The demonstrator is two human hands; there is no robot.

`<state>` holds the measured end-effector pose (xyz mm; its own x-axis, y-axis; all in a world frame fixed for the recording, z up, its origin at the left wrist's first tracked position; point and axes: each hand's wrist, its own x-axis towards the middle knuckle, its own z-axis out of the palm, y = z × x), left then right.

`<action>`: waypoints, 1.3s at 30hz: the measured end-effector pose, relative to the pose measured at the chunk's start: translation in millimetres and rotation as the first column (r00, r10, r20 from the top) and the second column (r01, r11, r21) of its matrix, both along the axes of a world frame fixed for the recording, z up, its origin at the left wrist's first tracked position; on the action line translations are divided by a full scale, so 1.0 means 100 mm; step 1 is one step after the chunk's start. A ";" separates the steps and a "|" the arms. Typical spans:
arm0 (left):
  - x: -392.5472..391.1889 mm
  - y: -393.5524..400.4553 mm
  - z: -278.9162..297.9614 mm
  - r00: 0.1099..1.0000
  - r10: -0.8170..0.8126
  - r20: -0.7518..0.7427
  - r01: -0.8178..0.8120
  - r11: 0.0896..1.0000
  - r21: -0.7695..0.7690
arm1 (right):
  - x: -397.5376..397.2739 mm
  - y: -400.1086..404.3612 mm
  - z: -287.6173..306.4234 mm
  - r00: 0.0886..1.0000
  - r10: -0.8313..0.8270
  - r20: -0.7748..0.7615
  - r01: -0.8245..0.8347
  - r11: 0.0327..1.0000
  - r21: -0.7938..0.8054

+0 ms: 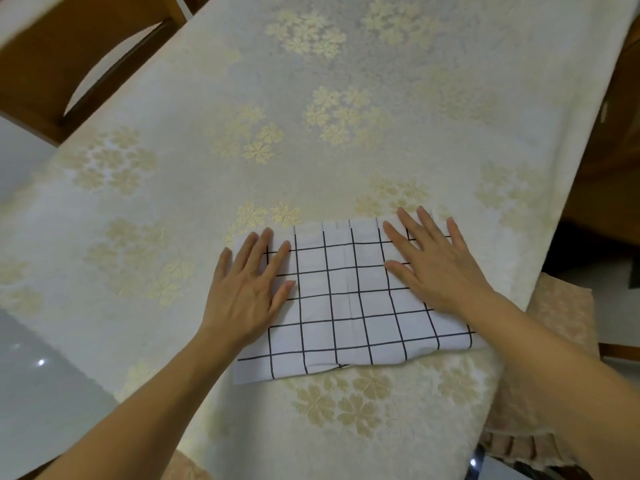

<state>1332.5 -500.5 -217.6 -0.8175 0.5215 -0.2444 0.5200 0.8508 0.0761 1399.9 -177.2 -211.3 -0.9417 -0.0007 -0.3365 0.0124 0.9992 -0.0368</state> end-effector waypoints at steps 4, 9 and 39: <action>-0.02 0.00 -0.03 0.999 0.034 0.004 -0.034 0.999 0.011 | -0.14 -0.04 -0.07 0.999 0.016 -0.035 -0.016 1.000 -0.004; -0.03 0.02 -0.04 0.997 0.079 -0.016 -0.078 0.997 0.019 | -0.23 -0.05 -0.09 0.996 -0.017 -0.091 0.013 0.999 -0.048; 0.80 0.33 -0.16 0.999 0.033 0.003 -0.033 0.996 0.085 | 0.31 -0.34 -0.16 0.998 0.000 -0.060 -0.008 0.993 -0.121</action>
